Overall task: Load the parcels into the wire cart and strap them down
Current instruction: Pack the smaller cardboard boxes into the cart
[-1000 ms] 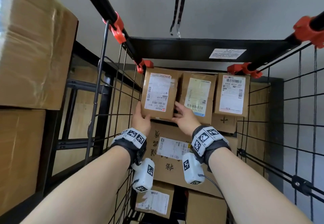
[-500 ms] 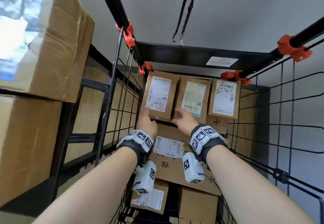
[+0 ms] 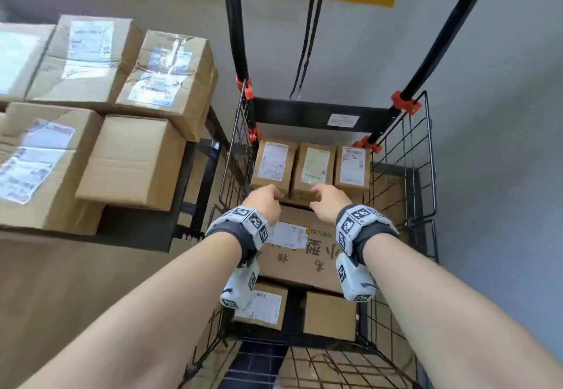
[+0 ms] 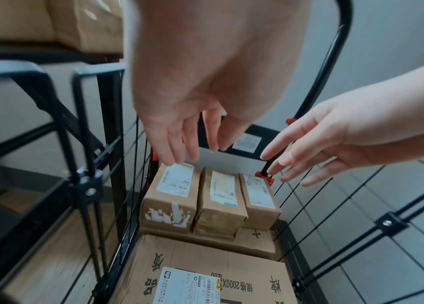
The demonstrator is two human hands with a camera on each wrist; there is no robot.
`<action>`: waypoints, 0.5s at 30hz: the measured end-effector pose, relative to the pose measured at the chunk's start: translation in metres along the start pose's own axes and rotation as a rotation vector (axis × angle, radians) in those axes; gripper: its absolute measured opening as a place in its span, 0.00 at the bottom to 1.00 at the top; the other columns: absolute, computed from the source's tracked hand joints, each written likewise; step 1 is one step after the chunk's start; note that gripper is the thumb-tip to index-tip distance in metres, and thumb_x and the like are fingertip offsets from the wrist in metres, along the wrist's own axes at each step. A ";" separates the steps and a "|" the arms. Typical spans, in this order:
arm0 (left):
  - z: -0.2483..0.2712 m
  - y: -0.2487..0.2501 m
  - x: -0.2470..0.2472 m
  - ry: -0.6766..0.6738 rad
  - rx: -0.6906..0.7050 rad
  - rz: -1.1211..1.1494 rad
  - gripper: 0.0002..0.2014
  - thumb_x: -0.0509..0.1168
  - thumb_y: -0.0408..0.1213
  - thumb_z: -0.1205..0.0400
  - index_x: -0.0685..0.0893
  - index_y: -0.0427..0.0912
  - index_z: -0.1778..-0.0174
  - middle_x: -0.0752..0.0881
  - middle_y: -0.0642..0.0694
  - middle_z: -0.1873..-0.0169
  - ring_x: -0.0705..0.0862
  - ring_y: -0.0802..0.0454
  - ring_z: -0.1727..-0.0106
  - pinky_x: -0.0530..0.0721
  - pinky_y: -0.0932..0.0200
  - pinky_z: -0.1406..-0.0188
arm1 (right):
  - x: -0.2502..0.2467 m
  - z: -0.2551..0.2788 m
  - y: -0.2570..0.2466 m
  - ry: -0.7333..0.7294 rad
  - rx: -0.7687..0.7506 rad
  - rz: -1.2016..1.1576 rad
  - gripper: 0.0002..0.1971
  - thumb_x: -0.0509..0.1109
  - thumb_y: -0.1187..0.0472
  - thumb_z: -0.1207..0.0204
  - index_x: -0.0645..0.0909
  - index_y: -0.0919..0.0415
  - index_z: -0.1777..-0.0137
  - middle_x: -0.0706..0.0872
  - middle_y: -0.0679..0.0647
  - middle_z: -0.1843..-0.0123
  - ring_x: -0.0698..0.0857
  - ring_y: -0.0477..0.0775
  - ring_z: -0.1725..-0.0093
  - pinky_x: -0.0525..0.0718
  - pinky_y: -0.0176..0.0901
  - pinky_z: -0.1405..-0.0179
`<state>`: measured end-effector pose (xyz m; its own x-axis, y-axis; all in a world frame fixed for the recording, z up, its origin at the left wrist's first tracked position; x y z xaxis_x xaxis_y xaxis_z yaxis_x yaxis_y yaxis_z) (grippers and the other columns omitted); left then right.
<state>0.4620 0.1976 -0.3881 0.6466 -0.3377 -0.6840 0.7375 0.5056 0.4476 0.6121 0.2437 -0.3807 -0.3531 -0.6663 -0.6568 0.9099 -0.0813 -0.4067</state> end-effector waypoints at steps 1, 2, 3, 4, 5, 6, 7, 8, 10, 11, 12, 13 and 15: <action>0.019 -0.001 -0.003 0.024 0.024 -0.014 0.18 0.55 0.34 0.17 0.77 0.48 0.32 0.81 0.44 0.35 0.82 0.46 0.40 0.77 0.59 0.49 | 0.002 0.019 -0.002 0.020 -0.022 0.040 0.23 0.61 0.64 0.19 0.69 0.55 0.24 0.79 0.58 0.30 0.83 0.59 0.38 0.79 0.44 0.44; 0.038 -0.002 -0.006 0.047 0.046 -0.035 0.17 0.55 0.35 0.16 0.77 0.47 0.31 0.81 0.44 0.35 0.82 0.46 0.39 0.76 0.59 0.48 | 0.004 0.038 -0.003 0.035 -0.041 0.085 0.23 0.60 0.64 0.19 0.70 0.55 0.24 0.80 0.57 0.30 0.83 0.59 0.38 0.80 0.45 0.43; 0.058 -0.004 -0.010 0.069 0.069 -0.059 0.17 0.55 0.36 0.16 0.76 0.47 0.31 0.81 0.44 0.35 0.81 0.45 0.37 0.75 0.59 0.47 | 0.007 0.057 -0.006 0.049 -0.058 0.132 0.22 0.60 0.63 0.19 0.69 0.55 0.24 0.80 0.57 0.30 0.83 0.58 0.38 0.80 0.46 0.42; 0.077 -0.006 -0.014 0.089 0.088 -0.079 0.17 0.54 0.36 0.15 0.76 0.46 0.30 0.81 0.45 0.35 0.81 0.45 0.37 0.75 0.59 0.46 | 0.010 0.074 -0.010 0.062 -0.075 0.178 0.22 0.59 0.63 0.19 0.69 0.56 0.24 0.80 0.57 0.31 0.83 0.58 0.38 0.81 0.47 0.43; 0.097 -0.010 -0.020 0.108 0.106 -0.101 0.17 0.54 0.36 0.15 0.76 0.46 0.31 0.81 0.45 0.36 0.81 0.45 0.37 0.76 0.59 0.45 | 0.012 0.093 -0.014 0.076 -0.090 0.218 0.22 0.59 0.63 0.19 0.69 0.56 0.24 0.81 0.58 0.32 0.83 0.59 0.39 0.82 0.47 0.45; 0.116 -0.014 -0.026 0.121 0.120 -0.132 0.17 0.54 0.36 0.15 0.77 0.45 0.31 0.81 0.44 0.36 0.81 0.45 0.37 0.77 0.57 0.44 | 0.015 0.110 -0.020 0.090 -0.105 0.251 0.22 0.59 0.62 0.19 0.69 0.56 0.25 0.81 0.58 0.32 0.83 0.59 0.40 0.82 0.47 0.46; 0.134 -0.018 -0.033 0.132 0.132 -0.162 0.16 0.55 0.36 0.15 0.77 0.45 0.33 0.82 0.44 0.37 0.81 0.44 0.38 0.78 0.55 0.43 | 0.016 0.127 -0.026 0.103 -0.120 0.281 0.21 0.59 0.61 0.19 0.70 0.56 0.26 0.81 0.58 0.33 0.83 0.60 0.40 0.82 0.48 0.46; 0.152 -0.024 -0.039 0.144 0.137 -0.186 0.16 0.55 0.36 0.16 0.78 0.44 0.34 0.82 0.43 0.38 0.82 0.44 0.39 0.79 0.54 0.42 | 0.018 0.143 -0.032 0.113 -0.135 0.303 0.19 0.59 0.61 0.19 0.71 0.57 0.28 0.81 0.58 0.33 0.83 0.61 0.40 0.82 0.49 0.45; 0.185 -0.035 -0.054 0.179 0.139 -0.203 0.15 0.56 0.36 0.17 0.80 0.44 0.37 0.84 0.43 0.40 0.82 0.43 0.40 0.81 0.52 0.43 | 0.023 0.170 -0.045 0.133 -0.165 0.330 0.18 0.60 0.59 0.19 0.73 0.59 0.30 0.81 0.59 0.34 0.83 0.61 0.39 0.82 0.51 0.41; 0.200 -0.041 -0.062 0.192 0.139 -0.211 0.15 0.56 0.36 0.17 0.81 0.43 0.37 0.84 0.43 0.40 0.83 0.43 0.41 0.81 0.53 0.43 | 0.026 0.182 -0.052 0.141 -0.182 0.345 0.18 0.61 0.58 0.19 0.73 0.59 0.30 0.81 0.59 0.34 0.82 0.61 0.38 0.82 0.51 0.40; 0.216 -0.048 -0.070 0.212 0.141 -0.220 0.14 0.56 0.36 0.17 0.81 0.43 0.38 0.84 0.42 0.41 0.83 0.43 0.41 0.80 0.53 0.43 | 0.030 0.192 -0.061 0.151 -0.203 0.360 0.18 0.61 0.58 0.19 0.74 0.59 0.30 0.81 0.59 0.33 0.82 0.61 0.37 0.81 0.52 0.38; 0.230 -0.055 -0.078 0.232 0.140 -0.228 0.14 0.56 0.36 0.17 0.81 0.43 0.39 0.84 0.42 0.41 0.83 0.43 0.41 0.80 0.54 0.44 | 0.033 0.202 -0.070 0.156 -0.222 0.369 0.18 0.61 0.57 0.19 0.74 0.59 0.30 0.81 0.59 0.33 0.81 0.61 0.36 0.81 0.52 0.38; 0.255 -0.069 -0.093 0.272 0.127 -0.229 0.14 0.56 0.36 0.17 0.81 0.43 0.39 0.84 0.42 0.41 0.83 0.44 0.42 0.80 0.55 0.43 | 0.039 0.218 -0.089 0.160 -0.261 0.375 0.17 0.61 0.57 0.19 0.76 0.59 0.32 0.82 0.59 0.34 0.82 0.61 0.37 0.81 0.52 0.38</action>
<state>0.4009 -0.0083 -0.2087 0.3994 -0.1987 -0.8950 0.8864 0.3331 0.3215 0.5644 0.0629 -0.2319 -0.0592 -0.4899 -0.8698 0.9031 0.3450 -0.2558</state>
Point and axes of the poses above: each hand's wrist, its own z-axis away from the middle knuckle, its own x-axis out of the palm, y = z × x, the point moved 2 cm from there along -z, towards the middle knuckle
